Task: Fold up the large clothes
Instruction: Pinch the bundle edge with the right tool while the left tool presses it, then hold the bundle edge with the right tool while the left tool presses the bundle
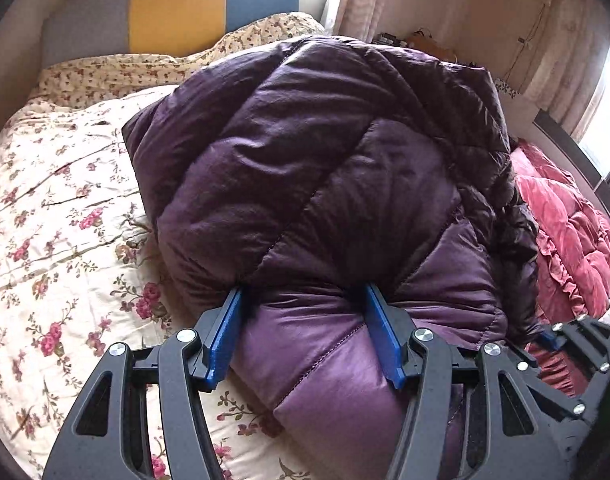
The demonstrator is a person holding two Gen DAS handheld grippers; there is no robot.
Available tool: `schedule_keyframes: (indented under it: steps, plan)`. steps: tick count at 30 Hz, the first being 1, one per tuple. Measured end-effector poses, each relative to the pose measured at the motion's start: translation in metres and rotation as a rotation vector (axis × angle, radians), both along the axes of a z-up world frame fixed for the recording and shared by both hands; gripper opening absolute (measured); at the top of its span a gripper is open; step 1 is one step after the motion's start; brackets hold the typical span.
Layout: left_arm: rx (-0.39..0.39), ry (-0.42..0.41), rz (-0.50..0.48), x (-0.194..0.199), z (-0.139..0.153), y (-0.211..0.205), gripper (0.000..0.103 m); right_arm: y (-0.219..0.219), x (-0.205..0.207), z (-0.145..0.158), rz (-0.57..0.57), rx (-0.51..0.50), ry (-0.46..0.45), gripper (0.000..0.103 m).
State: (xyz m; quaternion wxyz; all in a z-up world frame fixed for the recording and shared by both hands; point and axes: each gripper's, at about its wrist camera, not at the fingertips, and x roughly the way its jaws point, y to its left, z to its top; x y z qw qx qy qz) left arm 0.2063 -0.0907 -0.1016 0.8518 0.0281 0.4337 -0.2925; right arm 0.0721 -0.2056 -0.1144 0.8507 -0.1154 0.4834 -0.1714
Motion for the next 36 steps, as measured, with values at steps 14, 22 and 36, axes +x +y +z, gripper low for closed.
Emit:
schedule_keyframes:
  steps: [14,22,36]
  plan:
    - [0.025,-0.033,-0.003,-0.007,0.008,-0.004,0.059,0.009,-0.010,0.062,-0.014,-0.032,-0.106,0.037]
    - [0.039,-0.048,-0.015,-0.006,0.010,-0.007,0.059,0.014,0.022,0.064,-0.040,-0.159,-0.123,0.036]
    - [0.031,-0.059,-0.046,-0.005,0.007,-0.009,0.059,-0.007,0.084,-0.005,-0.082,-0.140,0.001,0.033]
